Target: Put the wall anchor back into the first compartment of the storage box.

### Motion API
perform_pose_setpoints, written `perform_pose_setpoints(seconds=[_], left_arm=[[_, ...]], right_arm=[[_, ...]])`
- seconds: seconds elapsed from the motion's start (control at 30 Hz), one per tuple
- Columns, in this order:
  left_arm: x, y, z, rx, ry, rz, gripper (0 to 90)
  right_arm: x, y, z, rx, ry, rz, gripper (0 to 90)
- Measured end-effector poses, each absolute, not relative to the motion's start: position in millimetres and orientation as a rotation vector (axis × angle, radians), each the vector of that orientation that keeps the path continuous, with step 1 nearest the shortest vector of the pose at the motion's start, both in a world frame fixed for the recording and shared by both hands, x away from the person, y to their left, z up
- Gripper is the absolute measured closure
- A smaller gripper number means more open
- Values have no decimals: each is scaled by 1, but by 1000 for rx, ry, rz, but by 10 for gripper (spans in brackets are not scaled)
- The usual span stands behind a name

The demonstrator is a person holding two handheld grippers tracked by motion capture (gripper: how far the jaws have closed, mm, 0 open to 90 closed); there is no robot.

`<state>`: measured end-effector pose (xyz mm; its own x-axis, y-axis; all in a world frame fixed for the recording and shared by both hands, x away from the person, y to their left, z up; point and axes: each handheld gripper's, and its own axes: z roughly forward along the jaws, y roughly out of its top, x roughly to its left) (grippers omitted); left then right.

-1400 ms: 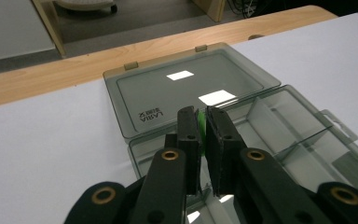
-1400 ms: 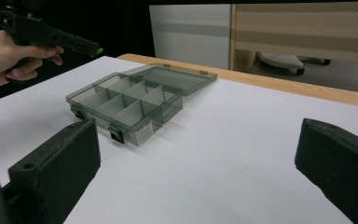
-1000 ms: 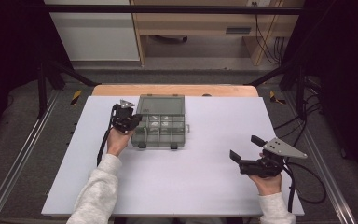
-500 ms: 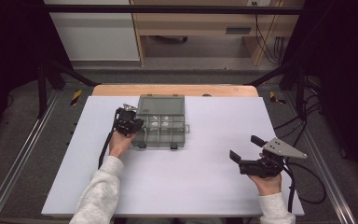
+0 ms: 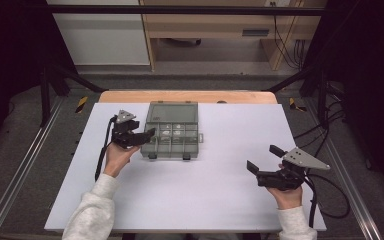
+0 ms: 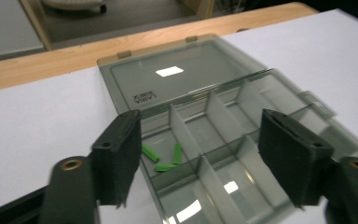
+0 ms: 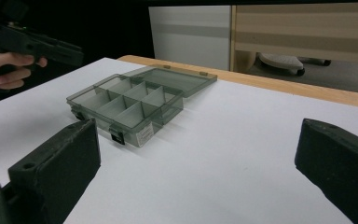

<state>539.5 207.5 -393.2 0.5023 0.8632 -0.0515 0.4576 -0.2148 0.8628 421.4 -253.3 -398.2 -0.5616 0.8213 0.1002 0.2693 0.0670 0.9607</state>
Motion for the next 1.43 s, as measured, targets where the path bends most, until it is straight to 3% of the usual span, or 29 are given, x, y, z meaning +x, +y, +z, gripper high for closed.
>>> perform_pose_setpoints(seconds=[0.13,0.33,0.83,1.43], left_arm=[[519,215,-387,1836,1063,587,184],[491,227,-388,1803,1022,590,138],[443,253,-404,1762,989,587,108],[426,277,-417,1760,1001,606,66]], right_arm=[[422,-253,-399,1082,1872,1514,4],[421,-254,-398,1084,1875,1511,4],[421,-256,-401,1086,1870,1505,3],[420,-257,-404,1091,1874,1504,3]])
